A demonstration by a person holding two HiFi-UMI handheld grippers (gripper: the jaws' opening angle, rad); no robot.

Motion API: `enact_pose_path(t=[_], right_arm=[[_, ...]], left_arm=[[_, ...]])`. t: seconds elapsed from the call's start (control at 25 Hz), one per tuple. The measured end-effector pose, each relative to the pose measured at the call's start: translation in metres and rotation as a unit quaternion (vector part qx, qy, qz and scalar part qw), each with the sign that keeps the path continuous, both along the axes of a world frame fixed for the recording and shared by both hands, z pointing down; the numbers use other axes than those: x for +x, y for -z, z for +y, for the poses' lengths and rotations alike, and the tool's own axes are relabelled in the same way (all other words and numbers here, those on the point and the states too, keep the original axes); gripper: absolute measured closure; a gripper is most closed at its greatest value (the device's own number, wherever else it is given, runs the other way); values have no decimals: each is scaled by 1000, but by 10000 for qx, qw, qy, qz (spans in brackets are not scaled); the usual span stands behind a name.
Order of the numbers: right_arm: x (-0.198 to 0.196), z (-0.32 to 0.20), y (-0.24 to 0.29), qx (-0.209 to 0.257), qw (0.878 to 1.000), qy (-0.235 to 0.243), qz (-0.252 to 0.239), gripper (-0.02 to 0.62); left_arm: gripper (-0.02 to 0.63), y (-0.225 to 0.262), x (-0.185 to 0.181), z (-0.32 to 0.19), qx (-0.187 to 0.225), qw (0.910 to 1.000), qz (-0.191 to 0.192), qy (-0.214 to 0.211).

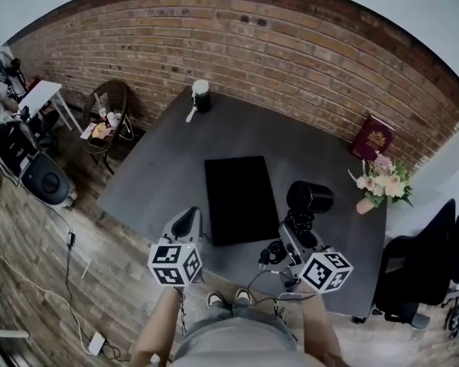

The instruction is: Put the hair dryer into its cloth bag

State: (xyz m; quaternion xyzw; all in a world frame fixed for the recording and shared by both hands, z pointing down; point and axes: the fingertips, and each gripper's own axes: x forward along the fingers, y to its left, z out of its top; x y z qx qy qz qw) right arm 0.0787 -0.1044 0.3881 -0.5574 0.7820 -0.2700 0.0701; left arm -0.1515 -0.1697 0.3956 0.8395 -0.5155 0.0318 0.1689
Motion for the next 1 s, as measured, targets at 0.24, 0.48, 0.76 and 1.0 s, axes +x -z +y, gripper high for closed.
enact_pose_path(t=[0.24,0.48,0.76,1.0], right_arm=[[7,-10,-14,-156,9997,187,-73,397],[18,-3,-48,-548,9981,244,-150,397],[24,11,-94,-1072,9937,240,-205,397],[29,20,-126,-1377,9899,260,-225,397]], left_arm=[[586,-12,11,-4,-105,9999,-102,-34],[586,-53,25,5,-584,9980,-214,-93],[586,-107,34,17,-1094,9931,-372,-190],[588,-146,39,31,-1440,9878,-522,-290]])
